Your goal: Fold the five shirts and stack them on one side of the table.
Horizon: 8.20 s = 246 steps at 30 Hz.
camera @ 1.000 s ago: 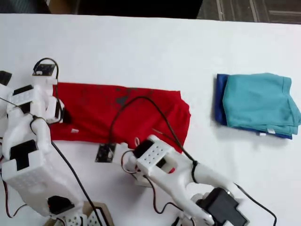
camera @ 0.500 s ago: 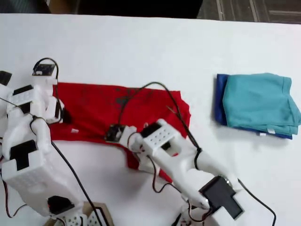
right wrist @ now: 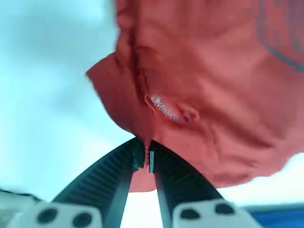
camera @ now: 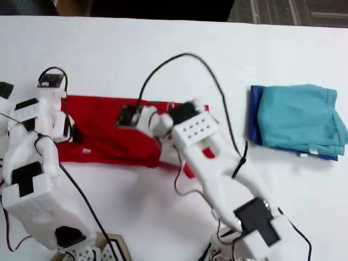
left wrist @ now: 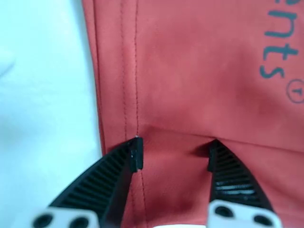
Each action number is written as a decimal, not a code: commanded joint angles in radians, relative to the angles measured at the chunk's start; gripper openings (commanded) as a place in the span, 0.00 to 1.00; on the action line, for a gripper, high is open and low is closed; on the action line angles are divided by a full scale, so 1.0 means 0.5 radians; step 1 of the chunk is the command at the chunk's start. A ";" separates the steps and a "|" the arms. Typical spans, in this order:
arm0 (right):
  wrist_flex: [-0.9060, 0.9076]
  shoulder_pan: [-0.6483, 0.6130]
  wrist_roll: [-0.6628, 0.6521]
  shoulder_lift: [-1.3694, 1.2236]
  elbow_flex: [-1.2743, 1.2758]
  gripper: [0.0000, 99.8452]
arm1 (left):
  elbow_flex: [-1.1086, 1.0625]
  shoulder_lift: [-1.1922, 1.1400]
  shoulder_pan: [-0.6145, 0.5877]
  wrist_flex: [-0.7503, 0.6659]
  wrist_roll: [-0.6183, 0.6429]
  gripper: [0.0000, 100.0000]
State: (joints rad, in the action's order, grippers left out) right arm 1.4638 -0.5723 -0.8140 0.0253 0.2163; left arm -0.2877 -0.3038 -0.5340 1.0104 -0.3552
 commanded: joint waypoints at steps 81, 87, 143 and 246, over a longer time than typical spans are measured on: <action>0.081 0.302 0.555 0.017 -0.786 0.03 | 0.041 -0.006 0.012 -0.009 0.012 0.24; -0.097 0.505 0.555 0.170 -0.117 0.03 | 0.311 0.120 0.015 0.319 0.025 0.24; -1.336 1.112 0.540 1.622 2.354 0.03 | 2.420 -1.556 -0.025 1.525 -0.101 0.09; -1.441 1.263 0.669 1.622 2.372 0.02 | 2.312 -0.193 0.982 1.540 0.058 0.18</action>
State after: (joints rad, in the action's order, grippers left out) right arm 0.7580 0.0568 -0.4856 0.8094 1.4055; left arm 0.8186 -0.4879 0.1304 1.7653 -0.3230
